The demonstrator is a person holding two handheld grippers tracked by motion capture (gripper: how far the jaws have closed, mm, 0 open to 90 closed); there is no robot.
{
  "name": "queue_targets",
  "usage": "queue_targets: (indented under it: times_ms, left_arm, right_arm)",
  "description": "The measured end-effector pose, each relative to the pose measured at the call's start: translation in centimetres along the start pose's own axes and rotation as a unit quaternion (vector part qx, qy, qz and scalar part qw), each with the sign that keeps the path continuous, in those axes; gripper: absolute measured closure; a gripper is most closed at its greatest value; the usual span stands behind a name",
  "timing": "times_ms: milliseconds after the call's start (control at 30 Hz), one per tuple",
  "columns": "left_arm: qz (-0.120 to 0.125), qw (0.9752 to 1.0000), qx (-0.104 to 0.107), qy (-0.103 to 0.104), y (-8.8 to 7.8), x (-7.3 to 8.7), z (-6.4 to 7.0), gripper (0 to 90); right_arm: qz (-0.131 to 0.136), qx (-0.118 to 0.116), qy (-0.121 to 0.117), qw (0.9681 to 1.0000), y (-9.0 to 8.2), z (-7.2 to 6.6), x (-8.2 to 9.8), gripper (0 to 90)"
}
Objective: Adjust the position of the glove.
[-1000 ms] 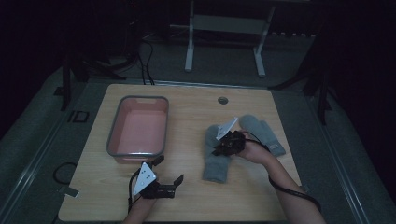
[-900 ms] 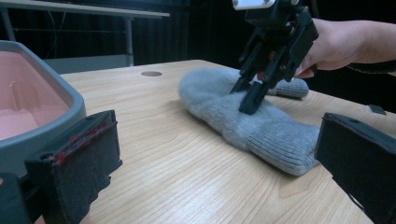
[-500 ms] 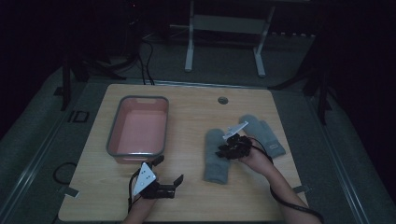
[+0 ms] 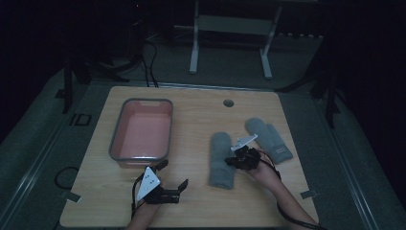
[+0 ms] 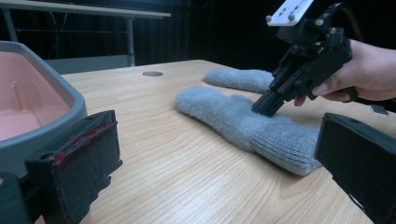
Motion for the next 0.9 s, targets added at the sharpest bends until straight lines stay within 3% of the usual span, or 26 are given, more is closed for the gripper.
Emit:
queue_targets:
  times_ms: [67, 333, 533, 633, 733, 900]
  left_arm:
    - [0.000, 1.0000, 0.000, 0.000, 0.0, 0.0, 0.0, 0.5]
    - [0.000, 1.0000, 0.000, 0.000, 0.0, 0.0, 0.0, 0.5]
    - [0.000, 1.0000, 0.001, 0.000, 0.0, 0.0, 0.0, 0.5]
    - [0.000, 1.0000, 0.001, 0.000, 0.0, 0.0, 0.0, 0.5]
    - [-0.001, 1.0000, 0.001, 0.000, 0.0, 0.0, 0.0, 0.5]
    - [-0.001, 1.0000, -0.001, -0.001, 0.0, 0.0, 0.0, 0.5]
  right_arm:
    - [0.000, 0.008, -0.001, 1.0000, 0.3, 0.3, 0.0, 89.9]
    - [0.001, 0.001, 0.010, 1.0000, 1.1, 1.8, -0.5, 89.8]
    - [0.007, -0.007, 0.009, 0.9999, 1.0, 1.9, -0.6, 87.8]
    - [0.033, -0.007, 0.019, 0.9993, -0.8, 2.0, -0.6, 78.6]
    - [0.046, 0.012, 0.022, 0.9986, -2.2, 2.2, -0.4, 70.0]
    - [0.061, 0.042, 0.042, 0.9964, -3.8, 3.2, 0.3, 65.9]
Point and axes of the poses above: each handheld gripper's, and its own axes: y roughly forward along the jaws, x roughly out of its underside, z roughly to its right, the point moved 1 cm from there along y, roughly forward along the jaws, and after that the axes turned 12 degrees about x, right-handed, at the moved point
